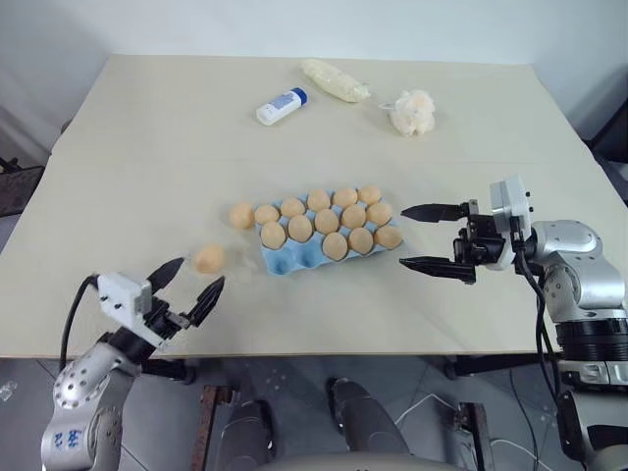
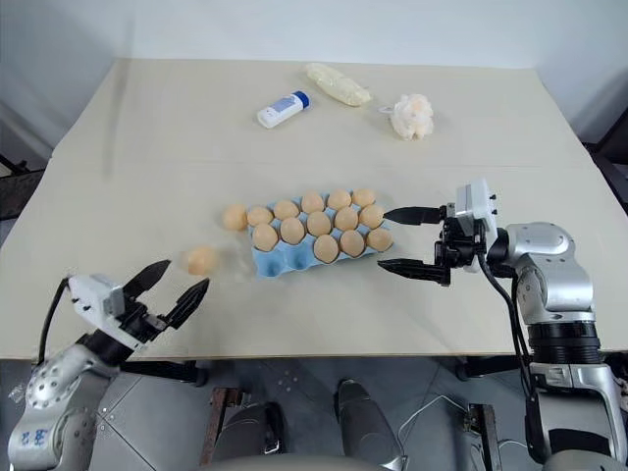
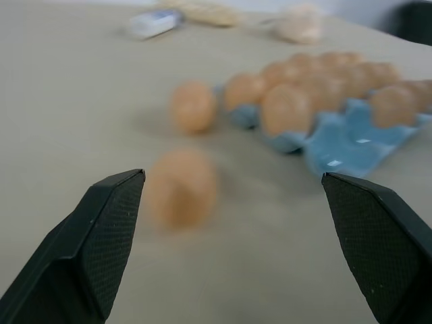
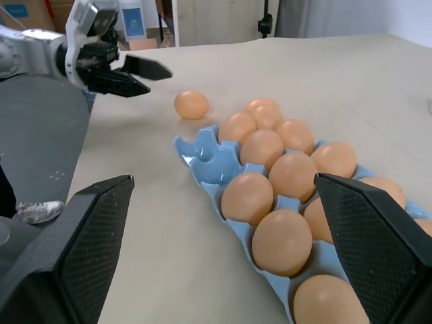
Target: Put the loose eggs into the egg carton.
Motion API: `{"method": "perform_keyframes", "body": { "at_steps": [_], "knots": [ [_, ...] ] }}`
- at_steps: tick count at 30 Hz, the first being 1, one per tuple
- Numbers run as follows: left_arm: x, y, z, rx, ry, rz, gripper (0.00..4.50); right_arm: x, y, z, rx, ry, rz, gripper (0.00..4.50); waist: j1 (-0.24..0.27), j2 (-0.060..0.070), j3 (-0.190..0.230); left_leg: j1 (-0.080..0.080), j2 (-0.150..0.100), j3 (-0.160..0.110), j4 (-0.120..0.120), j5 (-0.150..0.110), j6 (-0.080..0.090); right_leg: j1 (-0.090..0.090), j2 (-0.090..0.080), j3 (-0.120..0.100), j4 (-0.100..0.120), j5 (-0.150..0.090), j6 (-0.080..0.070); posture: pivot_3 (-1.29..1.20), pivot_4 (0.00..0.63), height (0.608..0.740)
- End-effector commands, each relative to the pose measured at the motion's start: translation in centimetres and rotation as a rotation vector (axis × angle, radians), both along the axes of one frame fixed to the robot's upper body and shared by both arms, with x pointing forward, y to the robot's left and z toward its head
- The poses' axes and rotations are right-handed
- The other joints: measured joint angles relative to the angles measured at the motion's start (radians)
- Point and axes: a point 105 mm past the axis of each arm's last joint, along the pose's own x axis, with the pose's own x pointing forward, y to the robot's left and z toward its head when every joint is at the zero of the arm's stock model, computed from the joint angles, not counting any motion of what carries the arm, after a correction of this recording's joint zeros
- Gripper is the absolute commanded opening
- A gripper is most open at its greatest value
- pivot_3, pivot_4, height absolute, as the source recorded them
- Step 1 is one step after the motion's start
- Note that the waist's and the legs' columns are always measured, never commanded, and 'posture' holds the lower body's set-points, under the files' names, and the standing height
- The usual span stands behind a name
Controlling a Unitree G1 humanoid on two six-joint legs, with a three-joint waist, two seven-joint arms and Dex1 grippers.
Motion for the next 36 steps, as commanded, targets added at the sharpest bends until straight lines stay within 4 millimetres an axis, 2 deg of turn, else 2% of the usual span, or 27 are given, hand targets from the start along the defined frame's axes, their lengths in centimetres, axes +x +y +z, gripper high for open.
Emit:
{"method": "perform_keyframes", "body": {
  "at_steps": [1, 7, 10, 15, 20, 24, 27, 35, 36],
  "knots": [
    [-1.2, 0.4, 0.3, -0.029, 0.000, 0.060, 4.48, 0.0, 0.3, 0.7, -0.003, -0.032, 0.028, 4.50, -0.001, 0.000, 0.000, 0.000, 0.000, 0.000, 0.000, 0.000, 0.000, 0.000, 0.000, 0.000, 0.000, -0.004, -0.007, 0.00, 0.150, 0.740],
    [-3.0, 1.1, -0.1, -0.039, 0.045, 0.130, 4.48, 0.4, 0.6, 0.9, -0.006, -0.033, 0.049, 4.50, -0.003, -0.003, 0.001, 0.000, -0.001, 0.000, 0.000, 0.000, 0.000, 0.000, -0.001, 0.000, 0.000, -0.004, -0.007, 0.00, 0.150, 0.740],
    [-2.8, 1.2, 0.2, -0.016, 0.028, 0.120, 4.48, 0.5, 0.8, 0.9, -0.007, -0.034, 0.058, 4.50, -0.004, -0.003, 0.002, 0.000, -0.002, 0.000, 0.000, 0.000, 0.000, 0.000, -0.001, 0.000, -0.001, -0.004, -0.008, 0.00, 0.150, 0.740],
    [-0.8, 0.9, 0.9, 0.027, -0.028, 0.082, 4.48, 0.5, 1.0, 1.0, -0.005, -0.036, 0.063, 4.50, -0.003, -0.003, 0.002, 0.000, -0.002, 0.000, 0.000, 0.000, 0.000, 0.000, 0.000, 0.000, -0.001, -0.004, -0.008, 0.00, 0.150, 0.740],
    [2.6, 0.2, 1.4, 0.053, -0.069, 0.045, 4.48, 0.4, 0.9, 0.9, -0.003, -0.037, 0.055, 4.50, -0.002, -0.003, 0.002, 0.000, -0.002, 0.000, 0.000, 0.000, 0.000, 0.000, -0.001, 0.000, -0.001, -0.004, -0.008, 0.00, 0.150, 0.740],
    [4.5, -0.5, 1.5, 0.060, -0.085, 0.016, 4.48, 0.2, 0.7, 0.9, 0.001, -0.039, 0.045, 4.50, -0.001, -0.003, 0.002, -0.001, -0.002, 0.000, 0.000, -0.001, 0.000, 0.000, 0.000, -0.001, -0.001, -0.003, -0.006, 0.00, 0.150, 0.740],
    [6.3, -0.8, 0.9, 0.075, -0.075, -0.011, 4.48, -0.5, 0.3, 1.2, 0.036, -0.055, 0.052, 4.50, 0.001, -0.003, 0.002, 0.000, -0.001, 0.000, 0.000, -0.002, -0.001, 0.000, 0.003, -0.001, 0.001, 0.004, 0.007, 0.00, 0.150, 0.740],
    [8.1, -1.8, 0.0, 0.123, -0.049, -0.077, 4.48, -0.5, 0.1, 0.7, 0.019, -0.041, 0.019, 4.50, 0.001, -0.003, 0.002, -0.001, 0.001, -0.001, -0.001, -0.002, -0.003, -0.002, 0.005, -0.002, 0.002, 0.004, 0.007, 0.00, 0.150, 0.740],
    [8.2, -2.0, -0.1, 0.129, -0.048, -0.087, 4.09, -0.5, 0.1, 0.7, 0.018, -0.040, 0.016, 4.50, 0.002, -0.003, 0.002, -0.001, 0.001, -0.001, 0.000, -0.002, -0.003, -0.002, 0.005, -0.002, 0.002, 0.004, 0.007, 0.00, 0.150, 0.740]
  ]
}}
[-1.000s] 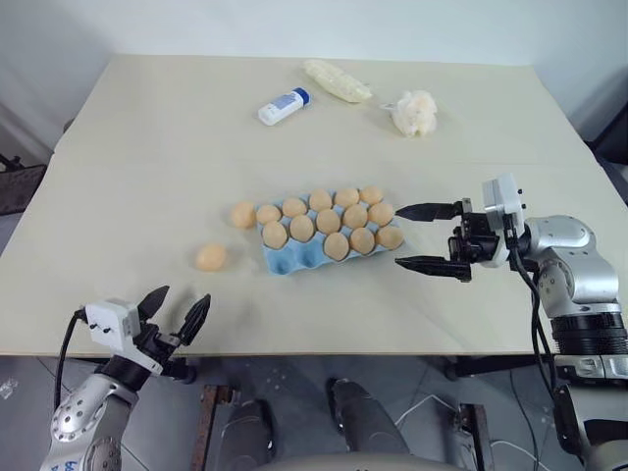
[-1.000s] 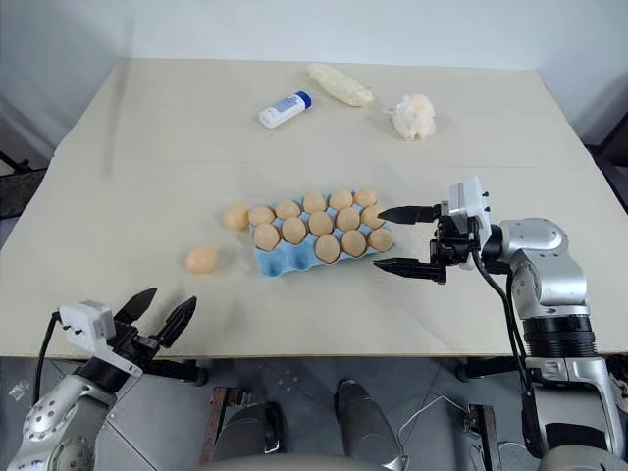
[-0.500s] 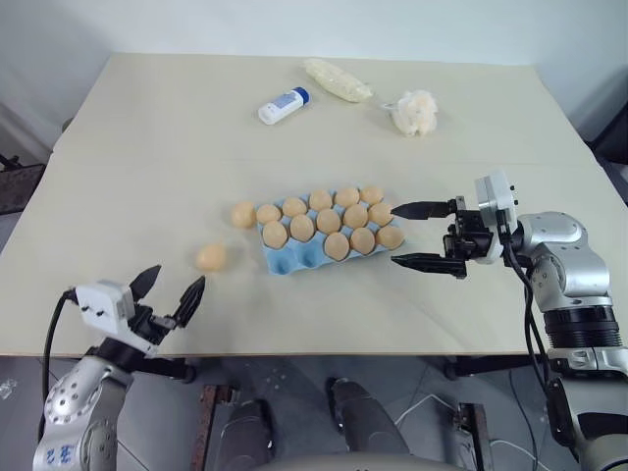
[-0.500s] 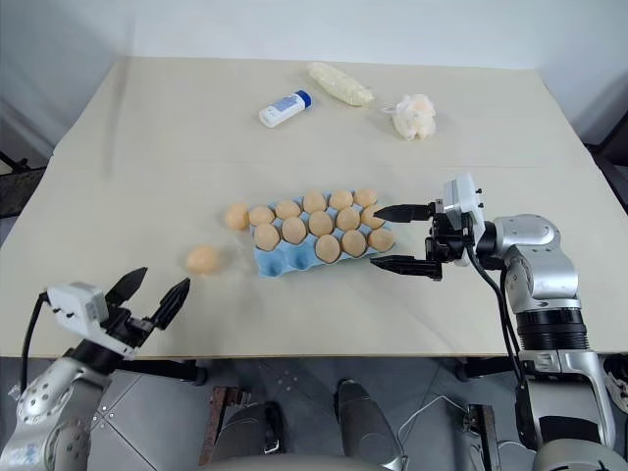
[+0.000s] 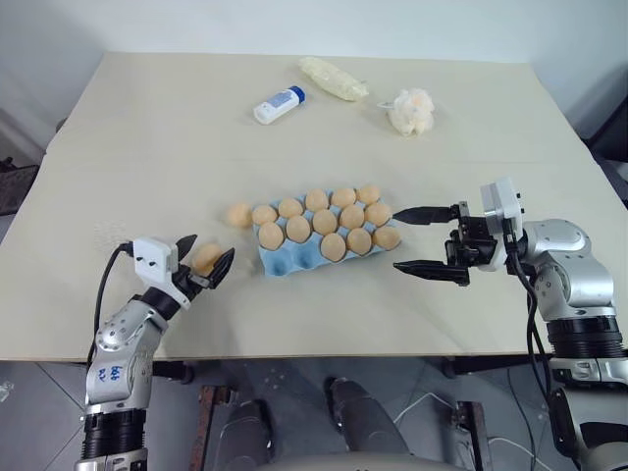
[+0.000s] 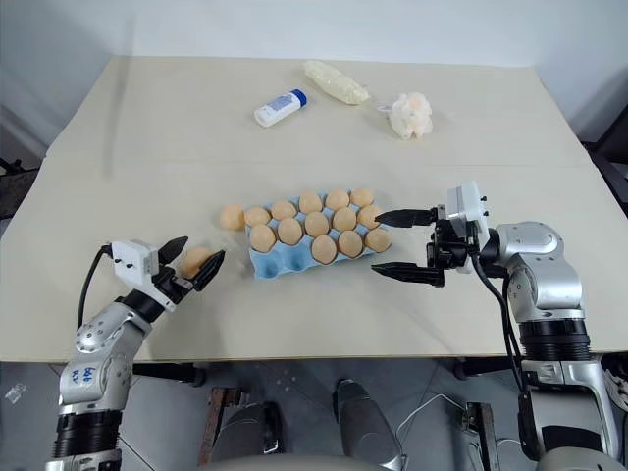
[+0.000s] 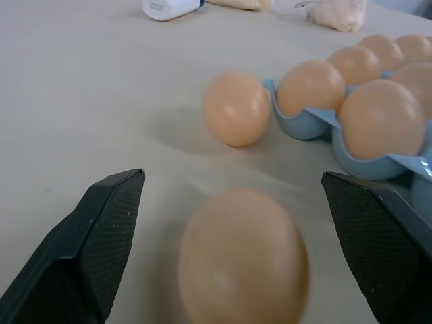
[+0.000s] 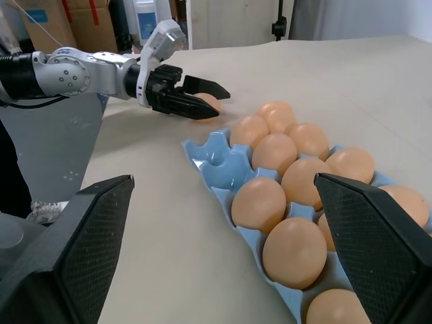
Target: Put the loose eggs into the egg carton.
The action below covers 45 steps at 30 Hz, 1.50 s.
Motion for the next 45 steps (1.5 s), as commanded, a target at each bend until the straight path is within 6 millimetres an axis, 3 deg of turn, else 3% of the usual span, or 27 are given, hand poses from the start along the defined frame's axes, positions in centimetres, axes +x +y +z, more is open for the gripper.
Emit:
{"method": "perform_keyframes", "body": {
  "at_steps": [1, 7, 9, 16, 23, 30, 39, 42, 45],
  "knots": [
    [0.0, -0.5, 0.1, 0.042, -0.020, -0.040, 3.91, -0.2, -0.6, 0.9, 0.005, -0.044, -0.025, 4.50, 0.001, 0.000, 0.000, 0.000, 0.000, 0.000, 0.000, 0.000, 0.000, 0.000, 0.000, 0.000, 0.000, 0.000, 0.000, 0.00, 0.150, 0.740],
    [-0.1, -0.6, 0.9, 0.031, -0.033, -0.052, 2.09, -0.4, -1.0, 0.8, 0.001, -0.045, -0.045, 4.50, 0.002, 0.000, 0.000, 0.000, 0.000, 0.000, 0.000, 0.000, 0.000, 0.000, -0.001, 0.000, 0.000, 0.000, 0.000, 0.00, 0.150, 0.740],
    [0.0, -0.8, 1.8, 0.038, -0.066, -0.073, 1.74, -0.4, -1.0, 0.8, 0.000, -0.044, -0.051, 4.50, 0.002, 0.000, 0.000, 0.000, 0.000, 0.000, 0.000, 0.000, 0.000, 0.000, -0.001, 0.000, 0.000, 0.000, 0.000, 0.00, 0.150, 0.740],
    [0.9, -4.1, 6.2, 0.050, -0.175, -0.273, 1.72, -0.4, -1.2, 0.9, 0.003, -0.053, -0.065, 4.50, 0.006, 0.000, 0.000, -0.001, -0.001, 0.000, 0.001, 0.000, 0.000, 0.000, -0.001, 0.000, 0.000, 0.000, 0.000, 0.00, 0.150, 0.740],
    [1.9, -7.8, 8.5, 0.067, -0.219, -0.483, 1.72, -1.0, -1.5, 0.8, 0.013, -0.063, -0.090, 4.50, 0.016, 0.001, 0.000, -0.001, -0.001, 0.000, 0.001, 0.000, 0.000, 0.000, 0.000, -0.001, 0.000, 0.000, 0.002, 0.00, 0.150, 0.740],
    [1.0, -12.6, 7.5, 0.072, -0.152, -0.760, 1.72, -1.7, -2.1, 0.4, 0.017, -0.062, -0.150, 4.50, 0.029, 0.001, 0.000, -0.001, -0.001, 0.000, 0.002, 0.000, 0.000, 0.000, 0.000, 0.000, 0.002, 0.000, 0.002, 0.00, 0.150, 0.740],
    [1.8, -15.0, 7.0, 0.087, -0.142, -0.829, 1.72, -2.4, -2.3, 0.0, 0.022, -0.055, -0.187, 4.50, 0.030, 0.001, 0.000, -0.001, -0.002, 0.000, 0.004, 0.000, 0.000, 0.000, 0.001, 0.001, 0.003, 0.000, 0.002, 0.00, 0.150, 0.740],
    [2.7, -15.1, 5.9, 0.133, -0.077, -0.808, 1.72, -2.4, -2.3, -0.1, 0.020, -0.055, -0.197, 4.50, 0.030, 0.001, 0.000, -0.001, -0.002, 0.000, 0.004, 0.000, 0.000, 0.000, 0.001, 0.001, 0.003, 0.000, 0.003, 0.00, 0.150, 0.740],
    [3.1, -15.4, 5.9, 0.131, -0.066, -0.802, 2.67, -2.5, -2.4, -0.1, 0.019, -0.055, -0.203, 4.50, 0.031, 0.001, 0.000, -0.001, -0.002, 0.000, 0.004, 0.000, 0.000, 0.000, 0.001, 0.001, 0.003, 0.000, 0.003, 0.00, 0.150, 0.740]
  ]
}}
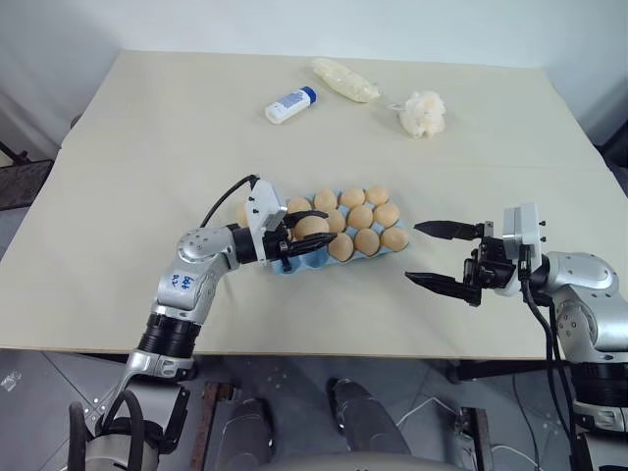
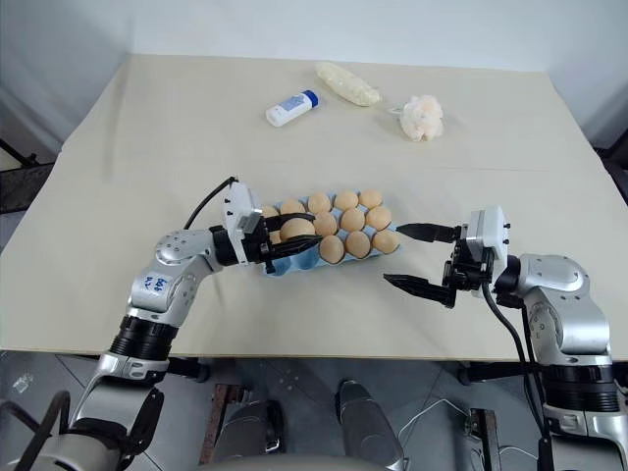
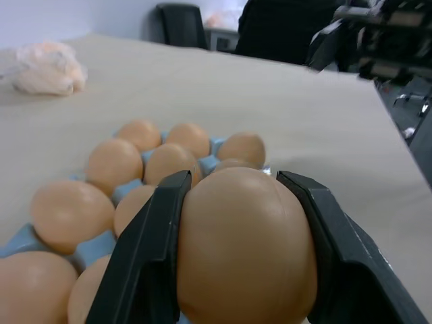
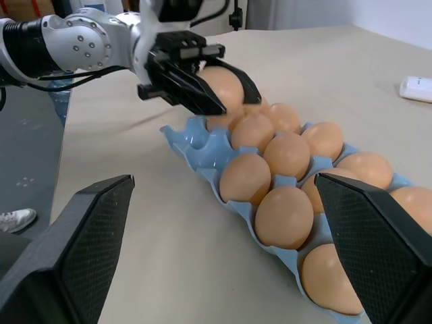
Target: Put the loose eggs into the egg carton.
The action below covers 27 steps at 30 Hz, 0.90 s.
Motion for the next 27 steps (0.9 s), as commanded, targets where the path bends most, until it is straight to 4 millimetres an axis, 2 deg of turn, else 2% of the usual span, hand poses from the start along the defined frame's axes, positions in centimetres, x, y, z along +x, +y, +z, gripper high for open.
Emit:
{"method": "perform_keyframes", "body": {
  "at_steps": [1, 6, 10, 12, 16, 18, 19, 21, 22, 27],
  "knots": [
    [0.2, -0.6, 0.7, 0.002, -0.014, -0.008, 2.98, -0.4, -0.3, 1.2, -0.003, -0.046, -0.006, 4.50, 0.001, 0.000, 0.000, 0.000, 0.000, 0.000, 0.000, 0.000, 0.000, 0.000, 0.000, 0.000, 0.000, 0.000, 0.000, 0.00, 0.150, 0.740],
    [-0.3, -0.8, 1.2, -0.019, 0.001, -0.034, 4.47, -0.5, -0.4, 1.1, -0.007, -0.045, -0.012, 4.50, 0.001, 0.000, 0.000, 0.000, 0.000, 0.000, 0.000, 0.000, 0.000, 0.000, 0.000, 0.000, 0.000, 0.000, 0.001, 0.00, 0.150, 0.740],
    [-0.6, -0.4, 2.6, -0.057, -0.025, -0.028, 4.47, -0.5, -0.5, 1.2, -0.009, -0.045, -0.010, 4.50, 0.002, 0.000, 0.000, 0.000, 0.000, 0.000, 0.000, 0.000, 0.000, 0.000, 0.000, 0.000, 0.001, 0.000, 0.000, 0.00, 0.150, 0.740],
    [-0.2, 0.5, 3.4, -0.064, -0.070, 0.020, 4.47, -0.5, -0.4, 1.3, -0.009, -0.047, -0.004, 4.50, 0.002, 0.000, 0.000, 0.000, 0.000, 0.000, 0.000, 0.000, 0.000, 0.000, 0.000, 0.000, 0.001, 0.000, 0.001, 0.00, 0.150, 0.740],
    [0.2, 3.9, 5.1, -0.079, -0.149, 0.139, 4.47, -0.4, -0.5, 1.5, -0.009, -0.050, 0.010, 4.50, -0.002, 0.000, 0.000, 0.000, 0.000, 0.000, 0.000, 0.000, 0.000, 0.000, 0.000, 0.000, 0.001, 0.000, 0.001, 0.00, 0.150, 0.740],
    [0.1, 5.0, 5.4, -0.080, -0.164, 0.173, 4.47, -0.4, -0.5, 1.5, -0.013, -0.047, 0.014, 4.50, -0.001, 0.000, 0.000, 0.000, 0.001, 0.000, 0.000, 0.000, 0.000, 0.000, 0.000, 0.000, 0.002, 0.000, 0.000, 0.00, 0.150, 0.740],
    [0.1, 6.4, 5.5, -0.084, -0.170, 0.230, 4.47, -0.3, -0.5, 1.5, -0.014, -0.046, 0.016, 4.50, 0.000, 0.000, 0.000, 0.000, 0.001, 0.000, -0.001, 0.000, 0.000, 0.000, 0.000, 0.000, 0.001, 0.000, 0.000, 0.00, 0.150, 0.740],
    [-0.5, 9.6, 5.1, -0.098, -0.169, 0.353, 4.47, 0.0, -0.4, 1.5, -0.014, -0.041, 0.025, 4.50, -0.004, 0.001, 0.000, 0.000, 0.001, 0.000, -0.001, 0.000, 0.000, 0.000, 0.000, 0.000, 0.001, 0.000, 0.000, 0.00, 0.150, 0.740],
    [-0.9, 10.6, 4.8, -0.099, -0.168, 0.391, 4.47, 0.1, -0.4, 1.5, -0.014, -0.040, 0.028, 4.50, -0.005, 0.001, 0.000, 0.001, 0.001, 0.002, -0.001, 0.000, 0.000, 0.000, 0.000, 0.001, 0.001, 0.000, 0.000, 0.00, 0.150, 0.740],
    [-3.1, 13.2, 2.4, -0.112, -0.151, 0.520, 4.47, 0.4, 0.0, 1.5, -0.011, -0.036, 0.052, 4.50, 0.002, 0.001, 0.000, 0.001, 0.002, 0.000, -0.001, 0.000, 0.000, 0.000, -0.001, -0.001, 0.002, -0.001, 0.000, 0.00, 0.150, 0.740]
  ]
}}
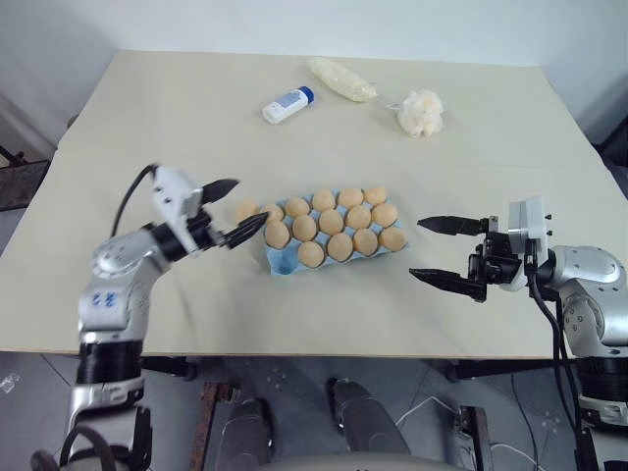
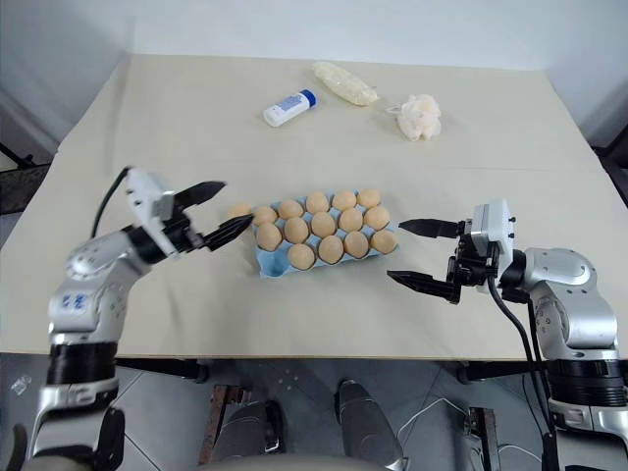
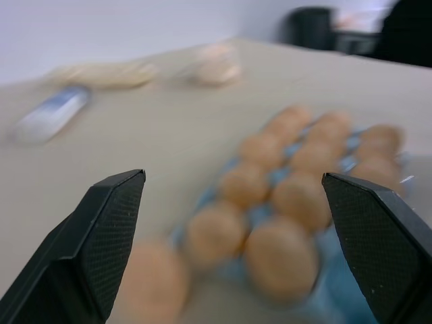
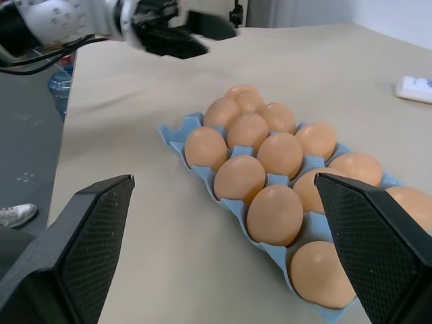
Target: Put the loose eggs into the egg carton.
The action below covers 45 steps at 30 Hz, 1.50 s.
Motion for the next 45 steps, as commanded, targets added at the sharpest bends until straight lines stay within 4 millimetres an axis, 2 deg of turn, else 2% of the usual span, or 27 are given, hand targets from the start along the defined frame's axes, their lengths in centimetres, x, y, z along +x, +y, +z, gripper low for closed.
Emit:
{"method": "perform_keyframes", "body": {
  "at_steps": [1, 5, 8, 11, 13, 14, 19, 23, 27, 30, 32, 36, 39, 45],
  "knots": [
    [-1.9, 1.4, 0.8, -0.015, -0.094, 0.086, 4.47, 0.0, 0.3, 0.8, 0.005, -0.035, 0.030, 4.50, 0.004, 0.000, 0.000, 0.000, 0.000, 0.000, 0.000, 0.000, 0.000, 0.000, -0.001, 0.000, 0.000, 0.000, 0.000, 0.00, 0.150, 0.740],
    [-4.2, 4.4, -1.5, -0.065, -0.053, 0.273, 4.47, 0.1, 0.3, 0.8, 0.013, -0.034, 0.051, 4.50, 0.007, 0.000, 0.000, 0.000, 0.000, 0.000, 0.000, 0.000, 0.000, 0.001, -0.004, 0.000, -0.001, 0.000, 0.000, 0.00, 0.150, 0.740],
    [-6.4, 5.5, -3.5, -0.088, 0.008, 0.344, 4.47, 0.0, 0.2, 0.9, 0.024, -0.033, 0.070, 4.50, 0.005, 0.000, 0.000, 0.000, 0.000, 0.001, -0.001, 0.000, 0.001, 0.001, -0.004, 0.000, -0.002, 0.000, -0.001, 0.00, 0.150, 0.740],
    [-7.8, 6.3, -4.4, -0.110, 0.034, 0.402, 4.47, 0.0, -0.1, 0.8, 0.020, -0.027, 0.075, 4.50, 0.006, 0.000, 0.000, 0.000, 0.000, 0.000, -0.001, 0.000, 0.001, 0.000, -0.004, 0.000, -0.002, -0.002, -0.004, 0.00, 0.150, 0.740],
    [-8.3, 7.2, -4.7, -0.127, 0.036, 0.449, 4.47, 0.0, -0.4, 0.7, 0.008, -0.018, 0.076, 4.50, 0.008, 0.000, 0.000, 0.000, -0.001, 0.000, 0.000, 0.000, 0.001, 0.001, -0.003, -0.001, -0.002, -0.004, -0.008, 0.00, 0.150, 0.740],
    [-8.4, 7.4, -4.8, -0.131, 0.038, 0.462, 4.47, 0.1, -0.6, 0.7, 0.004, -0.014, 0.075, 4.50, 0.008, -0.001, 0.000, 0.000, -0.001, 0.000, 0.000, 0.000, 0.001, 0.001, -0.003, -0.001, -0.003, -0.009, -0.017, 0.00, 0.150, 0.740],
    [-8.4, 7.3, -4.7, -0.139, 0.027, 0.465, 4.47, 0.2, -1.0, 0.8, 0.001, -0.011, 0.063, 4.50, 0.002, -0.001, 0.000, 0.000, -0.002, 0.001, 0.000, 0.000, 0.002, 0.001, -0.004, 0.001, -0.004, -0.009, -0.017, 0.00, 0.150, 0.740],
    [-7.1, 6.3, -3.9, -0.134, -0.011, 0.423, 4.47, 0.9, -1.7, 1.0, 0.030, -0.007, -0.006, 4.50, -0.001, -0.001, 0.000, 0.000, -0.002, 0.001, -0.001, 0.000, 0.002, 0.002, -0.004, 0.000, -0.005, -0.009, -0.017, 0.00, 0.150, 0.740],
    [-4.5, 5.3, -2.3, -0.125, -0.060, 0.364, 4.47, 1.3, -2.3, 1.1, 0.081, 0.008, -0.059, 4.50, 0.000, -0.001, 0.000, 0.000, -0.003, 0.000, 0.000, 0.000, 0.002, 0.002, -0.003, 0.000, -0.004, -0.009, -0.016, 0.00, 0.150, 0.740],
    [-1.2, 4.0, -0.6, -0.106, -0.076, 0.283, 4.47, 1.1, -2.0, 0.5, 0.061, 0.020, -0.063, 4.50, -0.002, -0.001, 0.000, 0.000, -0.003, 0.000, 0.000, 0.000, 0.002, 0.002, -0.002, 0.000, -0.004, -0.006, -0.011, 0.00, 0.150, 0.740],
    [1.7, 2.2, 0.1, -0.087, -0.023, 0.199, 4.47, 1.0, -1.8, 0.5, 0.060, 0.016, -0.073, 4.50, 0.001, -0.001, 0.000, 0.000, -0.003, 0.000, 0.001, 0.000, 0.002, 0.002, -0.001, 0.000, -0.003, -0.001, -0.002, 0.00, 0.150, 0.740],
    [4.3, 0.6, -0.2, -0.059, 0.028, 0.140, 4.47, 0.8, -1.8, 0.6, 0.059, 0.012, -0.086, 4.50, -0.004, 0.000, -0.001, -0.001, -0.003, 0.000, 0.002, 0.000, 0.002, 0.002, -0.001, 0.000, -0.003, 0.001, 0.001, 0.00, 0.150, 0.740],
    [5.5, -0.4, -0.5, -0.041, 0.058, 0.101, 4.47, 0.6, -1.9, 0.5, 0.057, 0.012, -0.099, 4.50, -0.006, 0.000, 0.000, -0.001, -0.001, 0.002, 0.001, -0.004, 0.000, 0.001, 0.001, 0.001, -0.002, -0.001, 0.002, 0.00, 0.150, 0.740],
    [6.8, -0.9, -1.5, -0.014, 0.112, 0.090, 4.47, -0.1, -2.1, 0.4, 0.055, 0.012, -0.130, 4.50, 0.006, 0.000, 0.000, -0.002, 0.000, 0.001, 0.000, -0.004, 0.000, -0.002, 0.002, -0.001, 0.000, -0.004, 0.000, 0.00, 0.150, 0.740]
  ]
}}
